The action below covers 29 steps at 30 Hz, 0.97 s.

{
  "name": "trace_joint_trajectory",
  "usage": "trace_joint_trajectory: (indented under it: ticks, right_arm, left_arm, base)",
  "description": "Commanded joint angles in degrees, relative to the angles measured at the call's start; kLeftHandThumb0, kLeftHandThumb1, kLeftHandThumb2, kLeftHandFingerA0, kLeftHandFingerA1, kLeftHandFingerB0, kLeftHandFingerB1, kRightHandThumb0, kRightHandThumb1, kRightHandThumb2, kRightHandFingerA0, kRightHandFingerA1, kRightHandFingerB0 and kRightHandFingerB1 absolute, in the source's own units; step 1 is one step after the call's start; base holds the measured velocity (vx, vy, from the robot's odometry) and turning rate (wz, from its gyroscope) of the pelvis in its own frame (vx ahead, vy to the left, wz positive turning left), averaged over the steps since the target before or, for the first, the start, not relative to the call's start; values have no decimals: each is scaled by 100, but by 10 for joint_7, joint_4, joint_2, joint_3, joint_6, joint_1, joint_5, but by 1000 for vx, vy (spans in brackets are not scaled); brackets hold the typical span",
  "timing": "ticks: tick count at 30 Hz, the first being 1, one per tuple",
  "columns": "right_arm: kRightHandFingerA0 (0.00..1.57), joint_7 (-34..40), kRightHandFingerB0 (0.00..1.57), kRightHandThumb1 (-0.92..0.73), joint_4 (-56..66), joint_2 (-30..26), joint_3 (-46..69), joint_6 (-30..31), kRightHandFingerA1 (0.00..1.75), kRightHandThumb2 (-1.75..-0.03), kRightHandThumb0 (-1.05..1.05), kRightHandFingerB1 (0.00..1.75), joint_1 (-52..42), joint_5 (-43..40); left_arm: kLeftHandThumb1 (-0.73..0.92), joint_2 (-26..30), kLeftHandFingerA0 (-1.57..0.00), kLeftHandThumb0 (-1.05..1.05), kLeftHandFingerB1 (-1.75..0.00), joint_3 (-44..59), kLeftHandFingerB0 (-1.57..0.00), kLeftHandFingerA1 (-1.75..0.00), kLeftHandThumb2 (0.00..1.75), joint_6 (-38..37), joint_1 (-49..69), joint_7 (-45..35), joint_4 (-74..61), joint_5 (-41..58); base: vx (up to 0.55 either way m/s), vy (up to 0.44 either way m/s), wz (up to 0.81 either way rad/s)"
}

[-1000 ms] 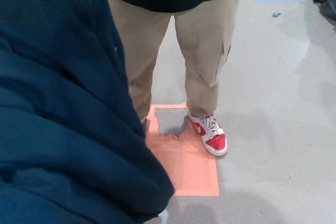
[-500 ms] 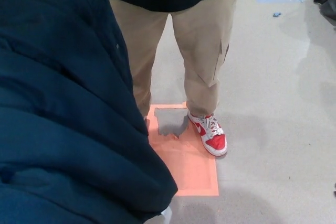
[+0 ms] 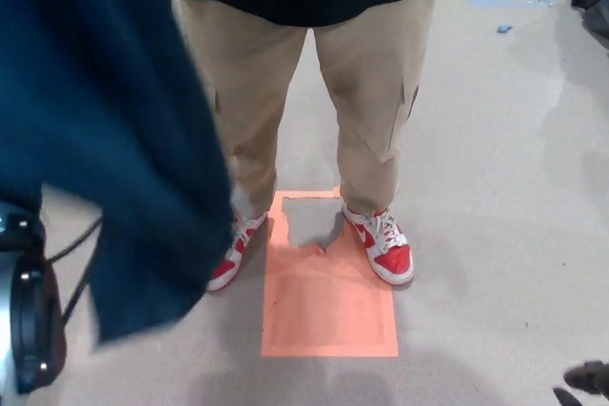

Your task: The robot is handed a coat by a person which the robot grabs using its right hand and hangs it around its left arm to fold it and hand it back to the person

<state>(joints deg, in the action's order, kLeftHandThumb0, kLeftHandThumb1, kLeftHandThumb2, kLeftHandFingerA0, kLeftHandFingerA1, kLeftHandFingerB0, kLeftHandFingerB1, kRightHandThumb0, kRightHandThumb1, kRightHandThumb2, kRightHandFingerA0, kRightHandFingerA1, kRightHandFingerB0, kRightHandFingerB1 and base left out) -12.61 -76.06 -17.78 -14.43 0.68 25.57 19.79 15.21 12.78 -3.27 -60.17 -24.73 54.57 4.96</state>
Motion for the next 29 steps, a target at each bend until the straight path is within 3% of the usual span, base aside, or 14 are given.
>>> trace_joint_trajectory:
  ticks: [1, 6, 7, 9, 10, 12, 13, 14, 17, 18, 20, 24, 25, 29]
  right_arm:
    - [0, 40, 12, -79, -12, -14, -6, 21, 24, -109, -77, 31, -15, 16]
    - [4, 34, 12, -79, -11, -14, -3, 17, 24, -107, -77, 32, -14, 13]
    - [6, 28, 14, -92, -11, -15, -8, 11, 22, -72, -70, 27, -14, 17]
    - [6, 30, 14, -92, -10, -12, -8, 17, 20, -72, -69, 26, -11, 16]
    - [8, 29, 27, -92, -9, -12, -7, 15, 22, -71, -70, 31, -11, 15]
    - [9, 28, 30, -92, -8, -13, -10, 4, 23, -73, -70, 32, -13, 18]
    - [6, 31, 16, -77, -8, -12, -10, 3, 33, -101, -72, 41, -14, 18]
    - [1, 31, 7, -76, -8, -12, -13, 4, 31, -108, -69, 38, -14, 21]
    - [5, 32, 9, -81, -9, -11, -7, 9, 19, -107, -81, 23, -14, 15]
    - [5, 34, 6, -81, -9, -10, -7, 14, 18, -107, -80, 21, -14, 15]
    - [0, 35, 10, -79, -9, -11, -2, 14, 23, -106, -74, 29, -15, 12]
    - [2, 36, 7, -80, -9, -11, 3, 15, 18, -107, -77, 22, -15, 9]
    - [3, 35, 13, -78, -9, -11, 8, 11, 24, -105, -78, 31, -17, 6]
    - [2, 35, 12, -77, -7, -9, 18, 9, 25, -104, -76, 31, -17, 0]
  left_arm:
    - [47, -6, 0, -36, -47, -2, 0, -47, 104, 31, 23, -15, -33, 26]
    - [47, -5, 0, -36, -47, -5, 0, -47, 104, 34, 29, -14, -41, 27]
    - [48, -5, 0, -36, -47, -5, 0, -47, 104, 32, 30, -14, -41, 28]
    - [47, -4, 0, -37, -47, -6, 0, -47, 104, 30, 32, -13, -42, 26]
    - [46, -4, 0, -36, -47, -6, 0, -47, 103, 30, 33, -13, -41, 27]
    - [47, -3, 0, -36, -47, -3, 0, -47, 104, 30, 35, -14, -42, 30]
    - [77, -2, -20, -70, -29, -2, -17, -30, 63, 33, 38, -15, -44, 32]
    - [78, 0, -19, -68, -30, 0, -18, -30, 64, 35, 50, -17, -55, 34]
    - [77, 2, -19, -67, -30, 4, -18, -31, 63, 37, 75, -23, -73, 42]
    - [51, 3, 0, -35, -47, 6, 0, -47, 105, 35, 91, -27, -82, 46]
    - [54, 5, 0, -35, -48, 8, 0, -48, 107, 22, 141, -40, -106, 51]
    - [52, 4, 0, -36, -48, 15, 0, -48, 105, 12, 218, -42, -133, 57]
    - [53, 1, 0, -35, -48, 20, 0, -48, 106, 9, 235, -42, -131, 63]
    - [57, 3, 0, -34, -48, 35, 0, -48, 108, -5, 294, -47, -101, 68]
  base:
    - [0, 0, 0]
    - [0, 0, 0]
    - [0, 0, 0]
    - [0, 0, 0]
    - [0, 0, 0]
    - [0, 0, 0]
    - [0, 0, 0]
    - [0, 0, 0]
    - [0, 0, 0]
    - [0, 0, 0]
    - [0, 0, 0]
    - [0, 0, 0]
    - [0, 0, 0]
    - [0, 0, 0]
